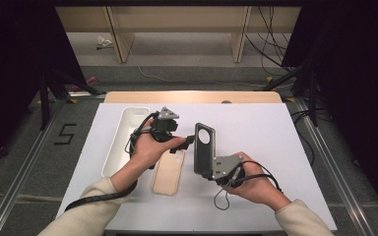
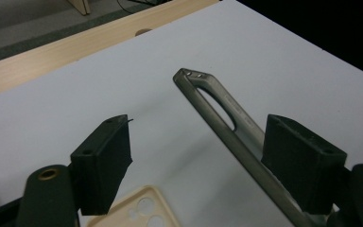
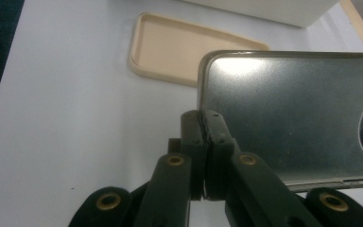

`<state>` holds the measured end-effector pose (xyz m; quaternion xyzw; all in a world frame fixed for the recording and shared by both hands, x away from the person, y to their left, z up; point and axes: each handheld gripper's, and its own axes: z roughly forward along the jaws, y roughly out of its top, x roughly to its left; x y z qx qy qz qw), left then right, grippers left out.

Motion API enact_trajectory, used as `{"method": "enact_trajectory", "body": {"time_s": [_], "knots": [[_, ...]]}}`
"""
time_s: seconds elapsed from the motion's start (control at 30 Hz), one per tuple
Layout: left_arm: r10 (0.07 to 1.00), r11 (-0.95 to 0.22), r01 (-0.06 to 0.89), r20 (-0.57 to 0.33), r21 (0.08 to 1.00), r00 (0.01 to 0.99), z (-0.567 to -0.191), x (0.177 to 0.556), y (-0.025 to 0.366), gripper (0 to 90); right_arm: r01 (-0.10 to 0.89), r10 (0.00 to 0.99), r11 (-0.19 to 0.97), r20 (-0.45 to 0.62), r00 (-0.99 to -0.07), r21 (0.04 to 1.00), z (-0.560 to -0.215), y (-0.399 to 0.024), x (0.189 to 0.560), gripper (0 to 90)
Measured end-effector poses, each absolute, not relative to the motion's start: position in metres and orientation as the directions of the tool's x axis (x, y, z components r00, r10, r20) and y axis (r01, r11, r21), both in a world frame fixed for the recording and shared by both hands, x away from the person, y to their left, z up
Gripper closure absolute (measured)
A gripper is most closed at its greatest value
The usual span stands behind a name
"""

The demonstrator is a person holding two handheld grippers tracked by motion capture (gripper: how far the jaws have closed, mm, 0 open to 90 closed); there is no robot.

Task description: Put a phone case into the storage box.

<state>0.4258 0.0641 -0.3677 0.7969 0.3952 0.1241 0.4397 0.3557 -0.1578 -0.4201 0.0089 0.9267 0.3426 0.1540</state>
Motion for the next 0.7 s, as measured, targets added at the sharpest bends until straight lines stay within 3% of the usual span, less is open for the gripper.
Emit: {"method": "enact_trajectory", "body": {"time_s": [0.23, 0.7], "knots": [[0.755, -0.32, 0.57, -0.16, 0.757, 0.636, -0.372, 0.446, 0.051, 32.2, -0.108, 0.113, 0.764, -0.296, -0.949, 0.637, -0.419, -0.153, 0.353, 89.4], [0.765, -0.291, 0.652, -0.239, 0.701, 0.598, -0.38, 0.46, 0.049, 54.8, -0.141, 0.087, 0.772, -0.323, -0.942, 0.619, -0.418, -0.148, 0.35, 89.4]]}}
